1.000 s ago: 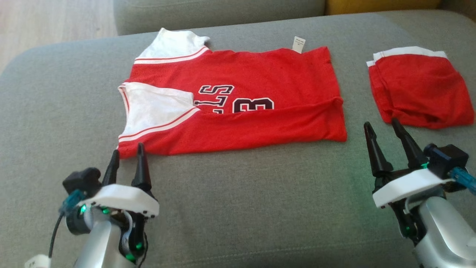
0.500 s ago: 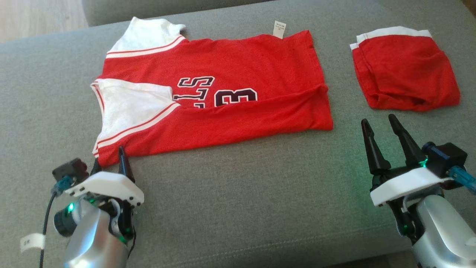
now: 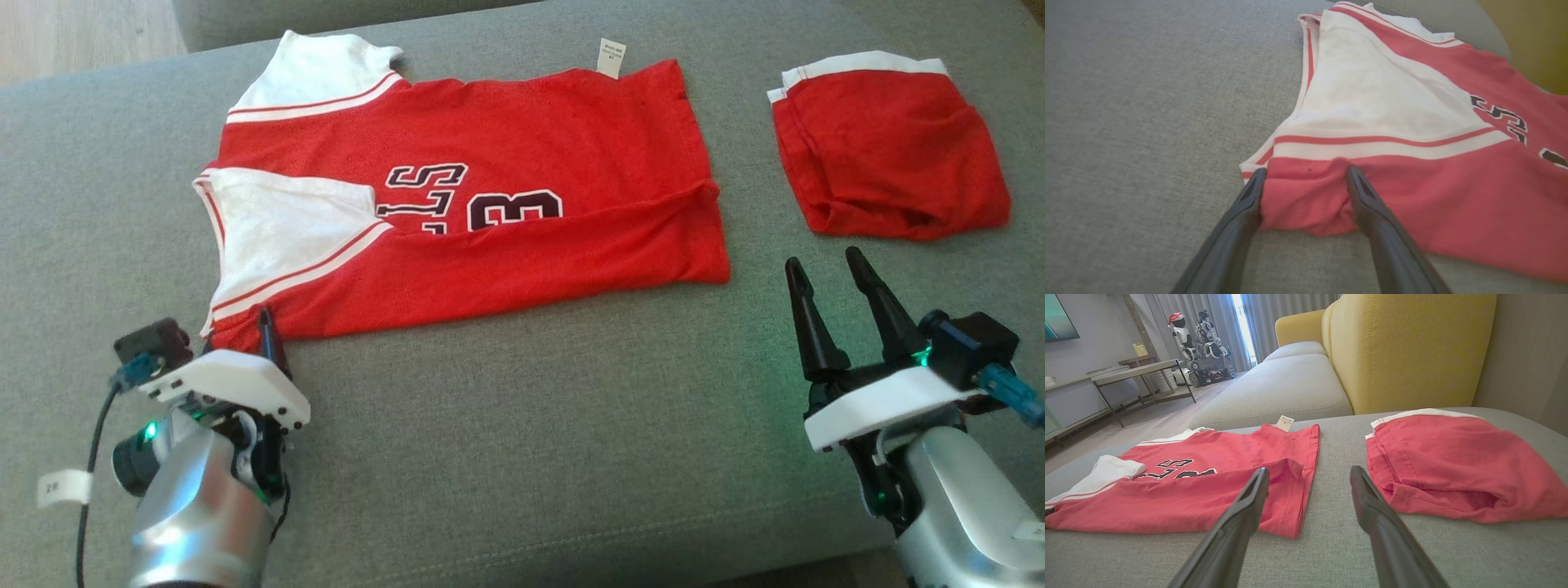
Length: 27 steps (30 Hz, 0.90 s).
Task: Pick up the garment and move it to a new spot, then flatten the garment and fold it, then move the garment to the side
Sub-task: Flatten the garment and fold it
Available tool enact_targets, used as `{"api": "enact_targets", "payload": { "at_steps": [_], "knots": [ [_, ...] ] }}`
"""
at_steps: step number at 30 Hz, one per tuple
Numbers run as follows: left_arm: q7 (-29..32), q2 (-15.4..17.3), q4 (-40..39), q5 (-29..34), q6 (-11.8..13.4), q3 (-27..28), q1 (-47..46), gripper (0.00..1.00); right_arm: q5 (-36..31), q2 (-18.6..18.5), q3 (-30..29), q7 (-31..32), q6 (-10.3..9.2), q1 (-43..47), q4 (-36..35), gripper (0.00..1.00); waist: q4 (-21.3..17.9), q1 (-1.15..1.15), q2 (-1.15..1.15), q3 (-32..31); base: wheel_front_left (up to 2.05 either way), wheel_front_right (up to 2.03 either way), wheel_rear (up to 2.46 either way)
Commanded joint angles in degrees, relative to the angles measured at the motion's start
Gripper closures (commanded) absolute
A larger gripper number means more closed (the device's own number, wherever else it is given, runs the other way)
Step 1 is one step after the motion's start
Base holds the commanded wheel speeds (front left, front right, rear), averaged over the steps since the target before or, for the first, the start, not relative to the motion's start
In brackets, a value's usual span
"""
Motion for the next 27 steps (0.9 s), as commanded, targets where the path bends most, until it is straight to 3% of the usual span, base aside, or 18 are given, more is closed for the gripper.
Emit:
{"api": "enact_targets", "payload": {
  "at_steps": [1, 2, 8, 13, 19, 27],
  "knots": [
    [1.0, 1.6, 0.7, -0.1, -0.5, 0.8, -0.7, 0.51, -0.4, -0.4, 0.6, -0.6, -0.04, -0.9, -1.8, 0.00, 0.1, 0.00, 0.00, -0.1, 0.00, 0.00, 0.00],
    [1.0, 1.7, 1.3, -0.2, -0.9, 0.8, -0.9, 1.00, -0.4, -0.3, 0.6, -0.6, -0.04, -0.8, -1.7, 0.00, 0.1, 0.00, 0.00, -0.1, 0.00, 0.00, 0.00],
    [-0.7, 1.8, -0.2, -0.6, -2.0, 1.3, -1.7, 1.00, 0.2, 0.4, 1.9, -0.1, -0.04, -1.1, -0.8, 0.00, 1.1, 0.00, 0.00, -0.5, 0.00, 0.00, 0.00],
    [-1.1, 1.6, -9.1, 0.9, -1.7, 2.5, -0.4, 1.00, 1.9, 1.3, 3.5, 2.2, -0.04, -1.8, 1.0, 0.00, 2.7, 0.00, 0.00, -0.3, 0.00, 0.00, 0.00],
    [-1.1, 0.5, -18.0, 3.2, -1.9, 2.7, 3.6, 1.00, 4.2, 3.3, 2.1, 5.2, -0.04, -4.2, 6.8, 0.00, 4.5, 0.00, 0.00, -0.3, 0.00, 0.00, 0.00],
    [-1.1, -0.4, -20.3, 4.3, -2.6, 0.2, 5.0, 1.00, 6.3, 5.6, -1.9, 8.4, -0.04, -9.4, 17.4, 0.00, 6.4, 0.00, 0.00, 0.4, 0.00, 0.00, 0.00]
  ]
}}
